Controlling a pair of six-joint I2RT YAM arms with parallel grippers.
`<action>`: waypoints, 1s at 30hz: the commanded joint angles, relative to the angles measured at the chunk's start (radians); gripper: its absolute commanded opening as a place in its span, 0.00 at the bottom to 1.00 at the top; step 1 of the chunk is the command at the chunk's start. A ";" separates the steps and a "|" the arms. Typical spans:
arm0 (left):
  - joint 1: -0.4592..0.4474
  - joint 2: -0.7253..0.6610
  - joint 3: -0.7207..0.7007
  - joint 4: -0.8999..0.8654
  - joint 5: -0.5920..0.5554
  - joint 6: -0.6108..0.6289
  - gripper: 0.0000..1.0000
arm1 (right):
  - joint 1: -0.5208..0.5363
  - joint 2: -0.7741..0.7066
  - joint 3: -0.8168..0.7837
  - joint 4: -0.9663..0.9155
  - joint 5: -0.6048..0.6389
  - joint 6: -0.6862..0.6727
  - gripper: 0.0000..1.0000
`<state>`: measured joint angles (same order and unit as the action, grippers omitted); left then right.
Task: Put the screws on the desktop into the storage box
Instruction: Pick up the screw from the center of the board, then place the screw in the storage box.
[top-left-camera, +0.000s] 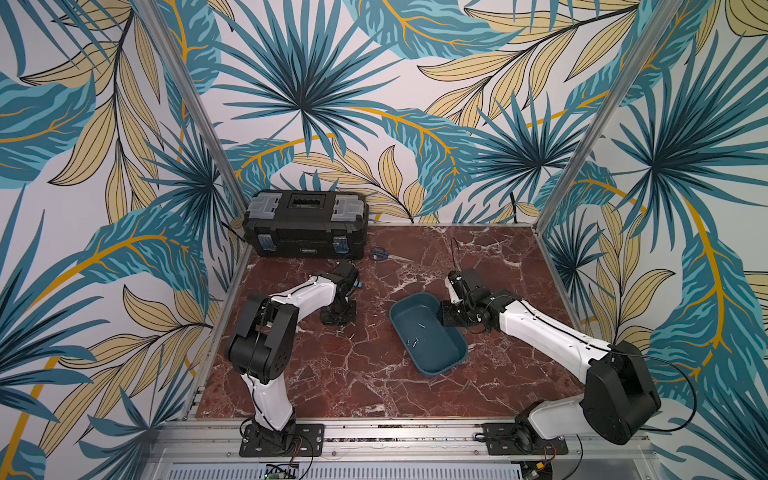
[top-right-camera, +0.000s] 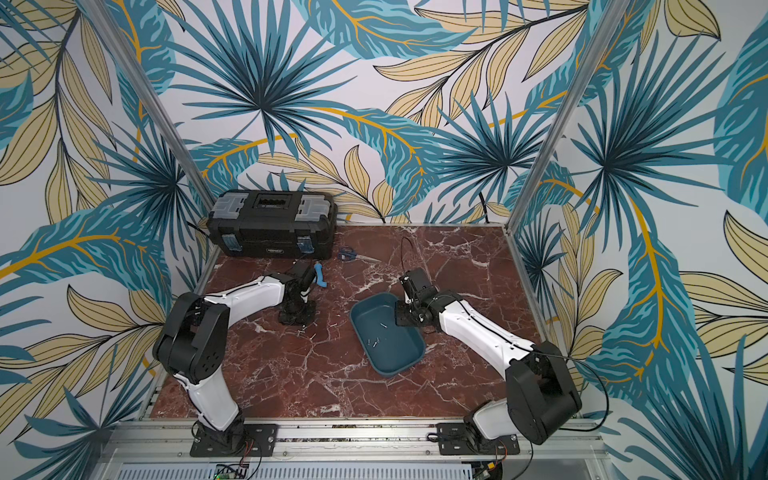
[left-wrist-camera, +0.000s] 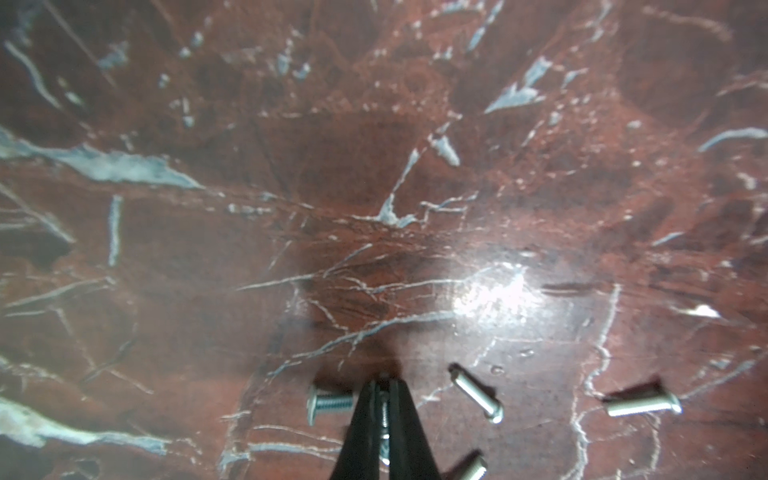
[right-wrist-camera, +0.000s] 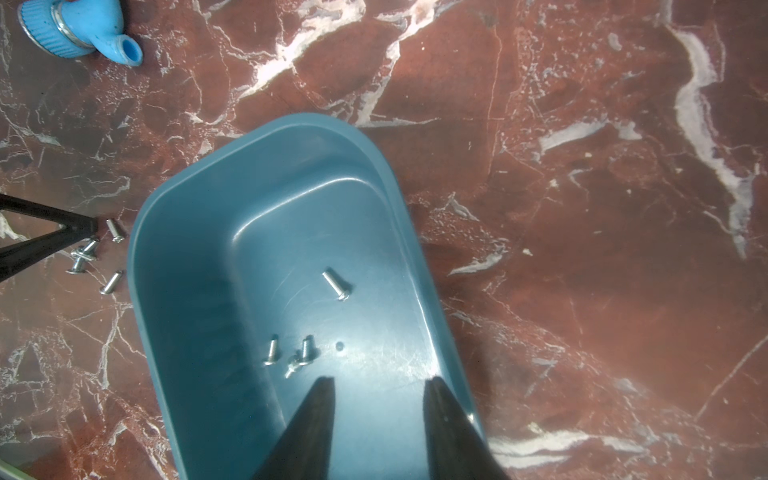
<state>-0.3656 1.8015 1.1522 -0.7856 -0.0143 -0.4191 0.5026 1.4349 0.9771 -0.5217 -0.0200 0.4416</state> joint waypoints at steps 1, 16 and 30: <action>0.002 -0.090 0.017 0.009 0.022 -0.012 0.00 | -0.003 -0.010 -0.012 -0.017 0.009 0.006 0.41; -0.101 -0.295 0.010 0.168 0.413 -0.176 0.00 | -0.027 -0.058 -0.003 -0.015 0.069 0.010 0.40; -0.371 -0.078 0.085 0.324 0.363 -0.310 0.22 | -0.099 -0.139 -0.041 -0.015 0.086 0.036 0.41</action>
<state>-0.7341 1.7023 1.1961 -0.4950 0.3626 -0.7040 0.4053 1.3170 0.9665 -0.5213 0.0532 0.4618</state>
